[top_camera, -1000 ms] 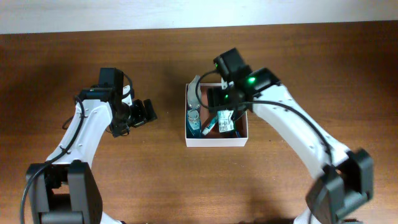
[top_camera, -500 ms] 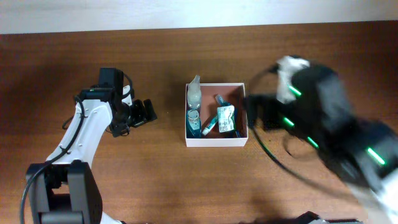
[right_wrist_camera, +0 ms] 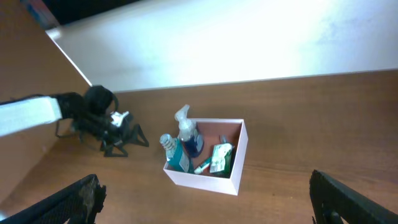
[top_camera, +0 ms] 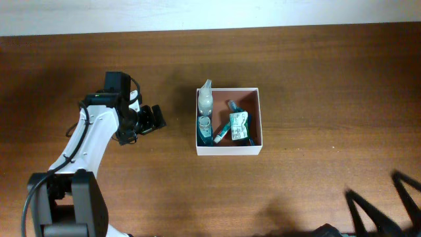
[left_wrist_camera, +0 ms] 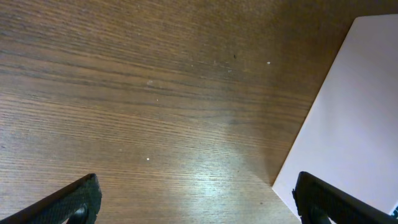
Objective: Pack container
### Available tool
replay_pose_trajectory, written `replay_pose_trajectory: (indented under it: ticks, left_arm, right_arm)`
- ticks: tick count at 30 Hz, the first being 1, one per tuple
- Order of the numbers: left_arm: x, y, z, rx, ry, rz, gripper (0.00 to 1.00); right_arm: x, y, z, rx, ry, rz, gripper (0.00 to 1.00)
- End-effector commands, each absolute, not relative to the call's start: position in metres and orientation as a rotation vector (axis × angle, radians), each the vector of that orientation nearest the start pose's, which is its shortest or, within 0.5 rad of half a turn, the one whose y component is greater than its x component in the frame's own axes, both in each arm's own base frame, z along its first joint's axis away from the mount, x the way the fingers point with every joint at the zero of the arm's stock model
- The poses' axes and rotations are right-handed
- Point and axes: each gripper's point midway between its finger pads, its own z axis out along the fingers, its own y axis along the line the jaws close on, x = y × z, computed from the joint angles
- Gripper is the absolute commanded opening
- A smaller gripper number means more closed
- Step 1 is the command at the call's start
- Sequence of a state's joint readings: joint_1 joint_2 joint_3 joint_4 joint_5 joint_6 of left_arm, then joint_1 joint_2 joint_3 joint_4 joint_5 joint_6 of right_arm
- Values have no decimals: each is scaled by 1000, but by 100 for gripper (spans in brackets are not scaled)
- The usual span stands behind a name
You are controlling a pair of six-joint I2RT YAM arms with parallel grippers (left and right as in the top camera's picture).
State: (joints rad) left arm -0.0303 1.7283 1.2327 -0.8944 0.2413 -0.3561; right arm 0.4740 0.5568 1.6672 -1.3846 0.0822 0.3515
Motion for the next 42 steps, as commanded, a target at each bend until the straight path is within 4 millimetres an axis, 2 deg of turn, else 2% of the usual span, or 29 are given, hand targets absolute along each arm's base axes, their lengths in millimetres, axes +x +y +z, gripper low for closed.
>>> replay_pose_trajectory:
  ticks: [1, 5, 9, 21, 25, 29, 42]
  left_arm:
    - [349, -51, 72, -446, 2953, -401, 99]
    - [349, -51, 72, -446, 2953, -401, 99]
    - [349, -51, 72, -446, 2953, -401, 99]
    - [349, -51, 72, -446, 2953, -401, 99]
    - [349, -51, 72, -446, 2953, -401, 100]
    - [349, -51, 72, -446, 2953, -401, 99]
    - [349, -51, 72, -446, 2953, -401, 99]
  right_arm:
    - [56, 11, 436, -44, 1786, 511, 98]
    - [26, -4, 429, -38, 1718, 532, 98]
    - [4, -16, 412, -37, 1710, 535, 99]
    - [-40, -43, 390, -7, 1590, 549, 98]
    - [-52, -54, 376, 17, 1572, 532, 98]
    - [-60, -58, 372, 21, 1537, 543, 98]
    - [-62, -60, 354, 2, 1595, 502, 98]
